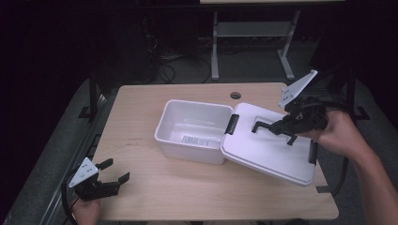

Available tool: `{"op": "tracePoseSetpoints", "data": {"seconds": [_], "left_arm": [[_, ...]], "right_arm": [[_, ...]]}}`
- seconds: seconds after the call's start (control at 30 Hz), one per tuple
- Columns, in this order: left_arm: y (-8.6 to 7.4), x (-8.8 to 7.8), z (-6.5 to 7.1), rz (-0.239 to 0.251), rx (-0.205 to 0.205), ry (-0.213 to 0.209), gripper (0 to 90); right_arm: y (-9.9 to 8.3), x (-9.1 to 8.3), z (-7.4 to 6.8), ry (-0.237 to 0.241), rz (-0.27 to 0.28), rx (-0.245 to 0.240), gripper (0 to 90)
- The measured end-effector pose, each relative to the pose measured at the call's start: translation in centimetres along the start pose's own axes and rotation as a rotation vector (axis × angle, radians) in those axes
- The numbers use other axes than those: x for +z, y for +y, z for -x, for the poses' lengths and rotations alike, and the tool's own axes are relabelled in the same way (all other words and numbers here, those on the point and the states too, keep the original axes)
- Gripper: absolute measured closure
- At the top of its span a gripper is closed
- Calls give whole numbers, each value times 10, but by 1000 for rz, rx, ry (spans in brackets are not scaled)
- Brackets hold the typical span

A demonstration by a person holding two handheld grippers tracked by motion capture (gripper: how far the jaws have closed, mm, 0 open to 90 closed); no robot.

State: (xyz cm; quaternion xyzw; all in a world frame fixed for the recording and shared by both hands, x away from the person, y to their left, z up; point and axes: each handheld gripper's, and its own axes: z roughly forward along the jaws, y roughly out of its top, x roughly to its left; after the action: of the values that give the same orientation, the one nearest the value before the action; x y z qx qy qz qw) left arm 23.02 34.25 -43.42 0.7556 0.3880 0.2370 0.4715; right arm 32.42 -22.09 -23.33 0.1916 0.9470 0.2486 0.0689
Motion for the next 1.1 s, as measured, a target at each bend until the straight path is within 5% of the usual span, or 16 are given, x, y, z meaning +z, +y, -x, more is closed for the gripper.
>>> {"op": "tracePoseSetpoints", "data": {"seconds": [1.1], "left_arm": [[-1,-1,-2,5,-4,0,137]], "right_arm": [[68,28,9,39,3,-84,842]]}}
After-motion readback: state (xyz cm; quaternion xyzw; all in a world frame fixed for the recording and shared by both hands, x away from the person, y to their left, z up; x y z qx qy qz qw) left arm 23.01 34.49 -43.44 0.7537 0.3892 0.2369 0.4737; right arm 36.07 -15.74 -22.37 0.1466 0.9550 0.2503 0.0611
